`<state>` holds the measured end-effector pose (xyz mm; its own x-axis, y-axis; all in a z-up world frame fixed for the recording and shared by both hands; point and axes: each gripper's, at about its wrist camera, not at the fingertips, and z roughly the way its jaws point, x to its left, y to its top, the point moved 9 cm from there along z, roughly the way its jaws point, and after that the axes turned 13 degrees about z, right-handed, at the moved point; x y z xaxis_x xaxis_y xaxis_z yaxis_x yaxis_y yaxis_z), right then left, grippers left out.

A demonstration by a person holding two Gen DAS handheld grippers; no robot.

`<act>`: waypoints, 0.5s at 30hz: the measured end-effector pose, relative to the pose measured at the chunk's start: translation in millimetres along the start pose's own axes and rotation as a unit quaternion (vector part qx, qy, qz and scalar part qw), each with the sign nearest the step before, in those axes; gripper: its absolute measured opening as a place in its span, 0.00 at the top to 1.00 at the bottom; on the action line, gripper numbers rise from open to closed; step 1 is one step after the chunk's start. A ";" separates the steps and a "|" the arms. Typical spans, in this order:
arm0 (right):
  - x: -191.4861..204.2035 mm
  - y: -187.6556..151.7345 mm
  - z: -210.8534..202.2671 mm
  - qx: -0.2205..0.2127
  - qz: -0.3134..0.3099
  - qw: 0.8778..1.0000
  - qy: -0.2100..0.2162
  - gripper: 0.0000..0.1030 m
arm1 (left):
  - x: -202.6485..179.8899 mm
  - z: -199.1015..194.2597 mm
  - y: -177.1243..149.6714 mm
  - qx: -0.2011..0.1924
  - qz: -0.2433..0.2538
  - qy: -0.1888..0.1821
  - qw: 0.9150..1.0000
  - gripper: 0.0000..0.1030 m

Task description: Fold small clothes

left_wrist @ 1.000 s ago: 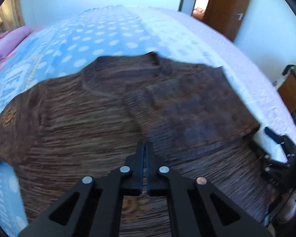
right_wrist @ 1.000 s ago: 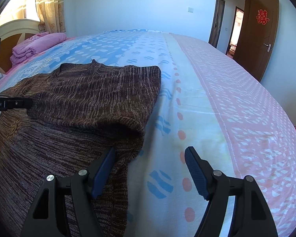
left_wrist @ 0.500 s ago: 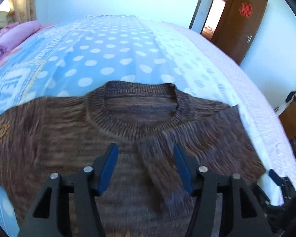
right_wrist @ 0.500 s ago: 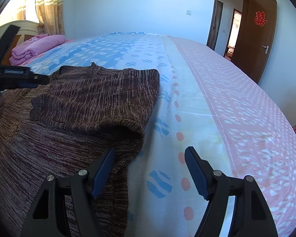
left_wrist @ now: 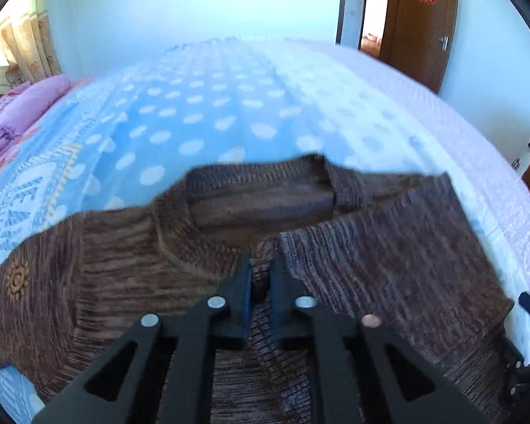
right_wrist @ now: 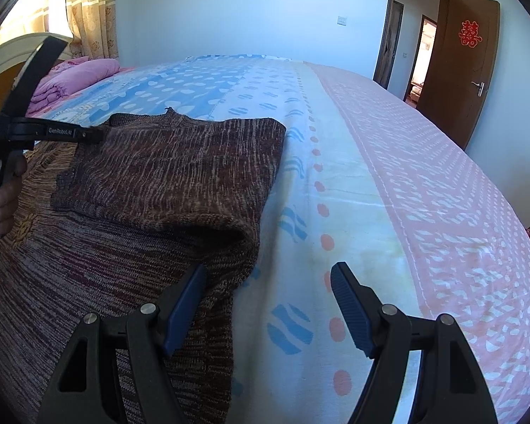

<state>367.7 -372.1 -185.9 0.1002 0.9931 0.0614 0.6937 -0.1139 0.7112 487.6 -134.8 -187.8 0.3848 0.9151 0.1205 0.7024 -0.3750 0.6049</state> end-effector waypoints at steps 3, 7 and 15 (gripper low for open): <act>-0.7 1.0 -3.6 -0.005 0.004 1.000 0.007 0.29 | 3.9 -11.9 -10.2 -0.002 -0.010 0.010 1.000 0.65; 0.1 10.6 -22.5 -0.030 0.019 0.999 0.026 0.29 | 7.0 -45.6 -20.6 -0.038 0.021 0.050 0.998 0.43; 73.7 35.9 -8.3 0.008 -0.013 0.994 0.106 0.28 | -4.0 -31.0 -65.6 0.029 0.095 0.103 0.990 0.40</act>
<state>394.1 -302.8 -150.0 -0.0689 0.9793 0.1905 0.7061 -0.0870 0.7028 421.4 -109.3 -203.5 0.3871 0.8360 0.3889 0.6651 -0.5453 0.5102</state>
